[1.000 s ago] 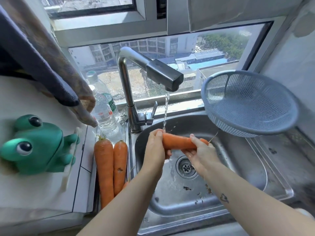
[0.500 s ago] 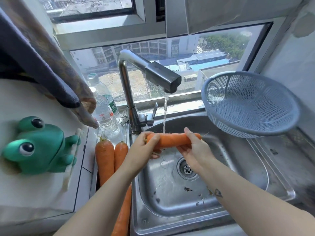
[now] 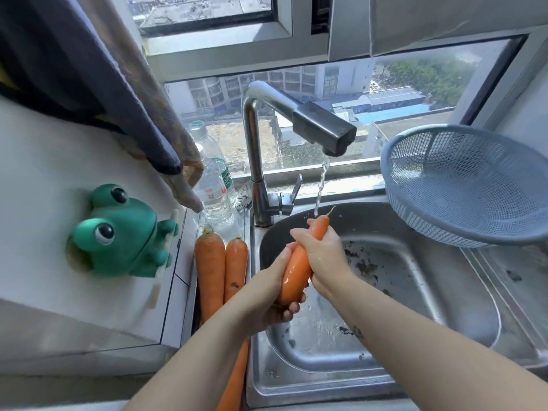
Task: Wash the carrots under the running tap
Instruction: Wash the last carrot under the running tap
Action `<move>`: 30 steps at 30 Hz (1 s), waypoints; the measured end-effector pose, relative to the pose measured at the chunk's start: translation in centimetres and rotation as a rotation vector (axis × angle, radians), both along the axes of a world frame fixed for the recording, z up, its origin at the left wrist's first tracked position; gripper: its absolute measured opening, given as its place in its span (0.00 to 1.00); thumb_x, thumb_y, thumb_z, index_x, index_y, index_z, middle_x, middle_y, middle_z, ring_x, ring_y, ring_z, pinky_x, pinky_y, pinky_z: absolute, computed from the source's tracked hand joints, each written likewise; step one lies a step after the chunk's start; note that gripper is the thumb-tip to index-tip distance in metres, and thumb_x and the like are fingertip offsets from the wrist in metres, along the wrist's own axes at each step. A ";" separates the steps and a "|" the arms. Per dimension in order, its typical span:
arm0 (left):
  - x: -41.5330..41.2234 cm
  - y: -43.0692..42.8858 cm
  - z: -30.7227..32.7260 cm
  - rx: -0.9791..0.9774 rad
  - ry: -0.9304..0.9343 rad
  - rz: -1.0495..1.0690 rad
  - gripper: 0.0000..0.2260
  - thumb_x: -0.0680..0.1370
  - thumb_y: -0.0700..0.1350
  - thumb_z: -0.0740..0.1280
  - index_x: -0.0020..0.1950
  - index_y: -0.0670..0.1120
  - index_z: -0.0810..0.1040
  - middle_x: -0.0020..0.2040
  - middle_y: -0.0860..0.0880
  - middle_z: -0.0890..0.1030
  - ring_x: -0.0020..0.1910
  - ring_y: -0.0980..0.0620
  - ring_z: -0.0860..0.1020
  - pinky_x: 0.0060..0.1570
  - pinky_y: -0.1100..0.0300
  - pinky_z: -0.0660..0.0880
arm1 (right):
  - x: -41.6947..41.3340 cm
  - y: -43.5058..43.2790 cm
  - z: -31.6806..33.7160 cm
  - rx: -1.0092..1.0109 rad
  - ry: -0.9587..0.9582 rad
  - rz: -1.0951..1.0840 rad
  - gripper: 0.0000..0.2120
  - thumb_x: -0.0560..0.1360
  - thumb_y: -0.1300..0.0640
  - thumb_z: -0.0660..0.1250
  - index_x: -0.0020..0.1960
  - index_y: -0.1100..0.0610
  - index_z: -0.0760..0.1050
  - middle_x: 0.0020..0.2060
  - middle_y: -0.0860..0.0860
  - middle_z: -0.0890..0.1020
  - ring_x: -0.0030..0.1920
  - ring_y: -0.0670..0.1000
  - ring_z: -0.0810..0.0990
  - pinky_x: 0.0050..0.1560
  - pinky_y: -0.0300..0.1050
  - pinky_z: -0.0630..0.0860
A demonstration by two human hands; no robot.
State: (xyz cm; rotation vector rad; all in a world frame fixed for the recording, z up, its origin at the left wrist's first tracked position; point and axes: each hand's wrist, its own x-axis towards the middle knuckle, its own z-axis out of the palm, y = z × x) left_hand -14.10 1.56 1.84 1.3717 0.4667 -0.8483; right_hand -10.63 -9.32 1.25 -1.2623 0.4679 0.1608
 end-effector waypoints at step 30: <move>-4.1 3.6 2.0 0.242 -0.096 -0.060 0.24 0.77 0.64 0.60 0.45 0.43 0.79 0.31 0.47 0.79 0.27 0.52 0.72 0.34 0.60 0.71 | 2.8 -1.2 -1.2 0.356 0.198 -0.061 0.26 0.82 0.43 0.49 0.45 0.61 0.76 0.23 0.49 0.75 0.26 0.46 0.71 0.32 0.39 0.68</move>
